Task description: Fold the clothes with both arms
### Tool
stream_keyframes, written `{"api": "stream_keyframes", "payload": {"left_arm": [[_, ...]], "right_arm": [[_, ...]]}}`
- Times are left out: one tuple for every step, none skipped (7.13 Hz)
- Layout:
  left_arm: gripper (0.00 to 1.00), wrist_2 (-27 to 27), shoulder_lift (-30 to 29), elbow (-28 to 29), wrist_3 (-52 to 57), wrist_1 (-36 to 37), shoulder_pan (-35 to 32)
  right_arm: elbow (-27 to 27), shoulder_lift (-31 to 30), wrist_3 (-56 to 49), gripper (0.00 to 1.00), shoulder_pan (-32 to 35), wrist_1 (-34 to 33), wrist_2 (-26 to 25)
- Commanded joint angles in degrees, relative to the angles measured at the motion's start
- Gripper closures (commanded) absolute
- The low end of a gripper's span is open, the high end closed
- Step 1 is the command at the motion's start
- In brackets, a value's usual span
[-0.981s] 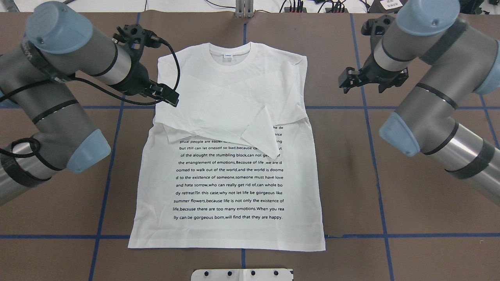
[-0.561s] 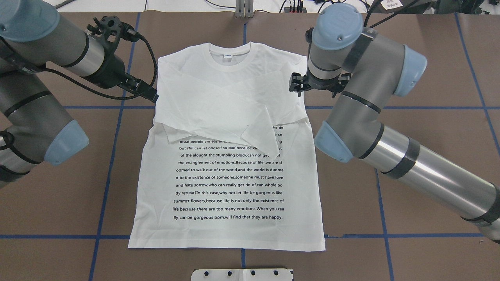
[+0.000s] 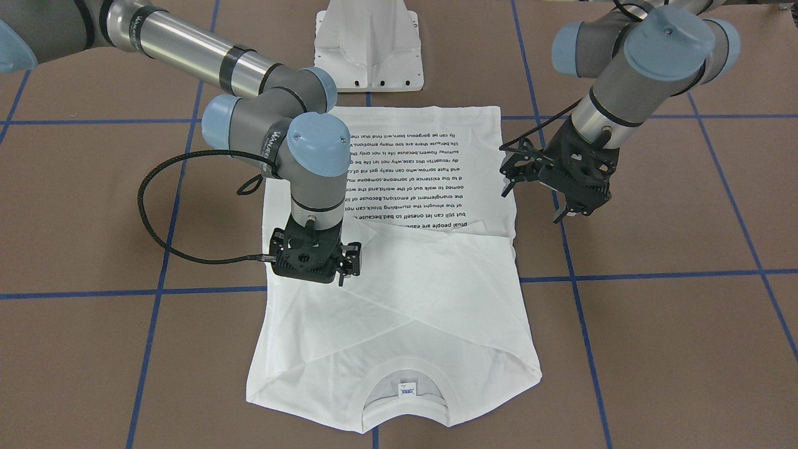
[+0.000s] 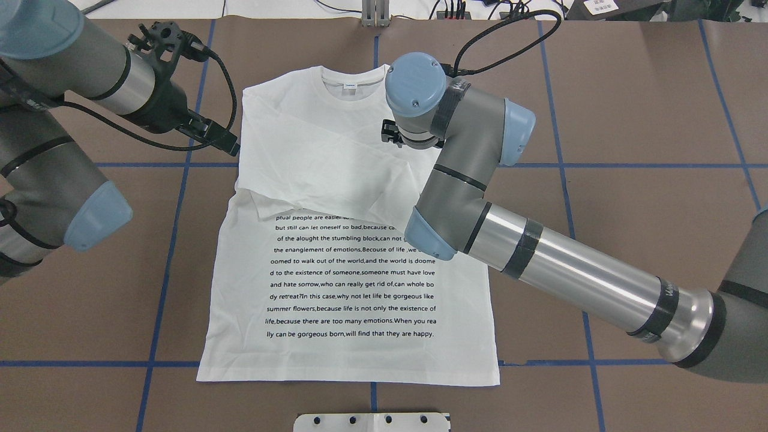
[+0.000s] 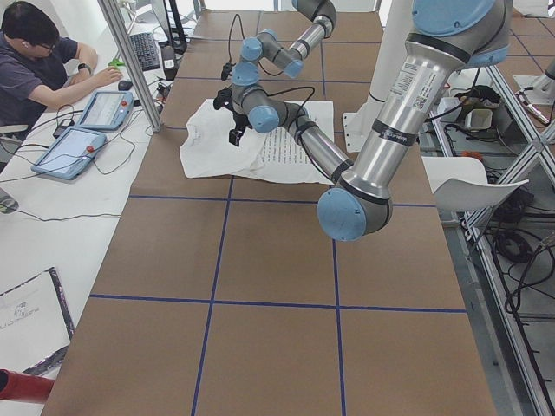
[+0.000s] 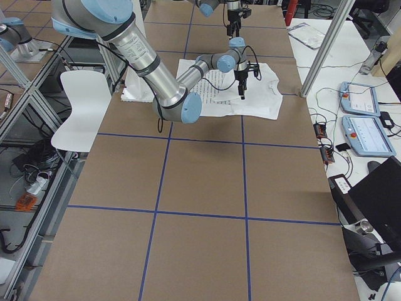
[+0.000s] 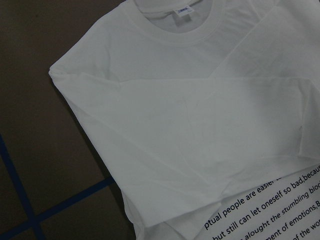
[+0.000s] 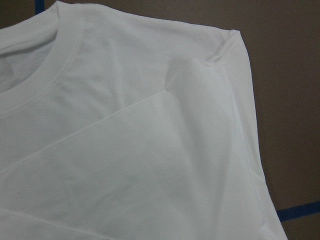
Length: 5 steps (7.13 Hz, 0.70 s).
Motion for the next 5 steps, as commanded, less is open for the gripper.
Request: {"api": "stream_keyframes", "payload": {"left_arm": [[0.0,-0.01,0.09,0.0,-0.01,-0.08,0.07],[0.0,-0.01,0.09,0.0,-0.01,-0.09,0.07],[0.0,-0.01,0.09,0.0,-0.01,0.0,0.07],[0.0,-0.01,0.09,0.0,-0.09,-0.08,0.16],[0.0,-0.01,0.09,0.0,-0.09,-0.09,0.16]], "right_arm": [[-1.63,0.65,2.09,0.0,-2.35,0.77,-3.44],[-2.41,0.91,2.37,0.0,-3.4,0.77,-4.94],[-2.94,0.92,2.54,0.0,-3.94,0.77,-5.04],[-3.56,1.09,2.29,0.0,-4.03,0.68,-5.13],[-3.65,1.01,1.67,0.0,-4.03,0.33,-5.22]]}}
